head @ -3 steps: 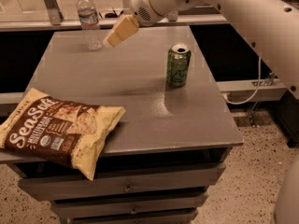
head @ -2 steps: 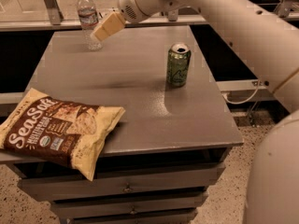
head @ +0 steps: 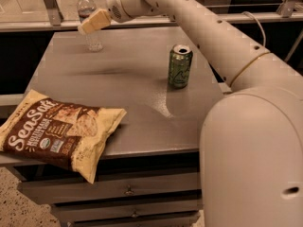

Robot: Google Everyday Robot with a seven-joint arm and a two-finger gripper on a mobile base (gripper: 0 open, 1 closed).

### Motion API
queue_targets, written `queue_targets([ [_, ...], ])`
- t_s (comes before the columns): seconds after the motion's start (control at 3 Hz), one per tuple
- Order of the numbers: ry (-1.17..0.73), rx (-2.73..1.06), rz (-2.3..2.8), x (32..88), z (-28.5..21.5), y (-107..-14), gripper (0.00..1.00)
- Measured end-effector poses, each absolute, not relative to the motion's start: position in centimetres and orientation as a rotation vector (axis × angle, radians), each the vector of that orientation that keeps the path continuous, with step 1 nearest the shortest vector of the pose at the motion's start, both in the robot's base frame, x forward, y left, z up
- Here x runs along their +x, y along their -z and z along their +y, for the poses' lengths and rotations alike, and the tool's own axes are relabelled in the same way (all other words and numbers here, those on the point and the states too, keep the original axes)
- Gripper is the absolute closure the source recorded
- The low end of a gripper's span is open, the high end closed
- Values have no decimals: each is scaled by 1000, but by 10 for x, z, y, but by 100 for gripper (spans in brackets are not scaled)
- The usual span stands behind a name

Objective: Move water bottle near brown chip bag

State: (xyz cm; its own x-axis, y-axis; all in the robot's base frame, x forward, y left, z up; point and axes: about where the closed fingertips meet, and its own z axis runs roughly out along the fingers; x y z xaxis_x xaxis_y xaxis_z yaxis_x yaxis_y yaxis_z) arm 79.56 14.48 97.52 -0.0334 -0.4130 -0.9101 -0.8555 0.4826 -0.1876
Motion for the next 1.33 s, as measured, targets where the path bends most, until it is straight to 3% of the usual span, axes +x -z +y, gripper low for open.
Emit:
queue_targets([
  [1.0, -541, -1045, 1691, 845, 187, -947, 0],
  [1.33, -543, -1010, 1711, 857, 188, -942, 12],
])
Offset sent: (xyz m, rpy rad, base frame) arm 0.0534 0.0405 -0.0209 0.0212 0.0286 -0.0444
